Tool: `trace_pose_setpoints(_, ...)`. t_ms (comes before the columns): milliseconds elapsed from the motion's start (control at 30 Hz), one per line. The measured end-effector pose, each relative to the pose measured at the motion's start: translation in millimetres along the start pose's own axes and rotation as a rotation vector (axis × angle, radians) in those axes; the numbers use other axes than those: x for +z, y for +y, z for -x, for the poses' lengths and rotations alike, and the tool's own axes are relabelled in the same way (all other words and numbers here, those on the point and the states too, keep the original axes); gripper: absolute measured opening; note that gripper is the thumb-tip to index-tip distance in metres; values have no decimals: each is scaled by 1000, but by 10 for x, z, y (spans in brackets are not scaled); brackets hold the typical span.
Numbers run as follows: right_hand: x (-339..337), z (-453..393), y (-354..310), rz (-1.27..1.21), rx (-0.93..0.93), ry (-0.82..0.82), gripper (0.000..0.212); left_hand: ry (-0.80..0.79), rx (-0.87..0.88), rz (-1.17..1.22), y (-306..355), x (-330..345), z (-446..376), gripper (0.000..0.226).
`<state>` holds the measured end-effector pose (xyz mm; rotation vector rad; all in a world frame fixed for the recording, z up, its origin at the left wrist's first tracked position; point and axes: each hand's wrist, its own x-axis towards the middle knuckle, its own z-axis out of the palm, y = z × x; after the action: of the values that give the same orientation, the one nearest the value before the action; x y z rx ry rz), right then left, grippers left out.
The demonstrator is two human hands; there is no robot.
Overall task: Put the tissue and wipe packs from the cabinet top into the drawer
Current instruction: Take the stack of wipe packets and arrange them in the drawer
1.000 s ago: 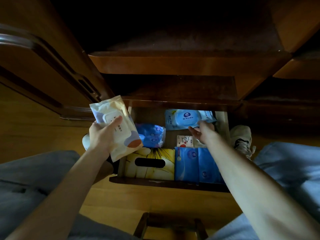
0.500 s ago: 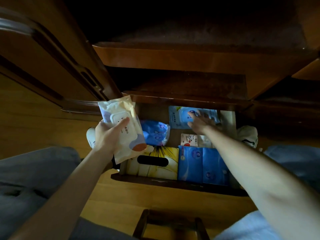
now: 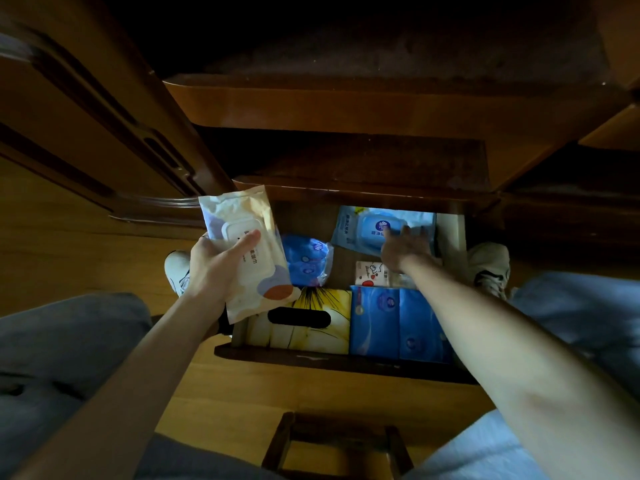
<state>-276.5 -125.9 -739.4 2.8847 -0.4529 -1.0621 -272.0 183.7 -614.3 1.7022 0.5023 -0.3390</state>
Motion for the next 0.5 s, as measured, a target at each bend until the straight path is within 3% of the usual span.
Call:
trace_pose_setpoints(100, -5, 9, 75, 3, -39, 17, 34, -14, -13, 22, -30, -54, 6, 26)
trace_pose_setpoints(300, 21, 8, 189, -109, -83, -36, 31, -22, -39, 60, -14, -69, 66, 26)
trace_pose_setpoints(400, 12, -30, 177, -157, -70, 46, 29, -40, -39, 63, -13, -45, 92, 26)
trace_pose_setpoints(500, -42, -149, 70, -198, -85, 188, 50, -40, -33, 44, -15, -34, 115, 27)
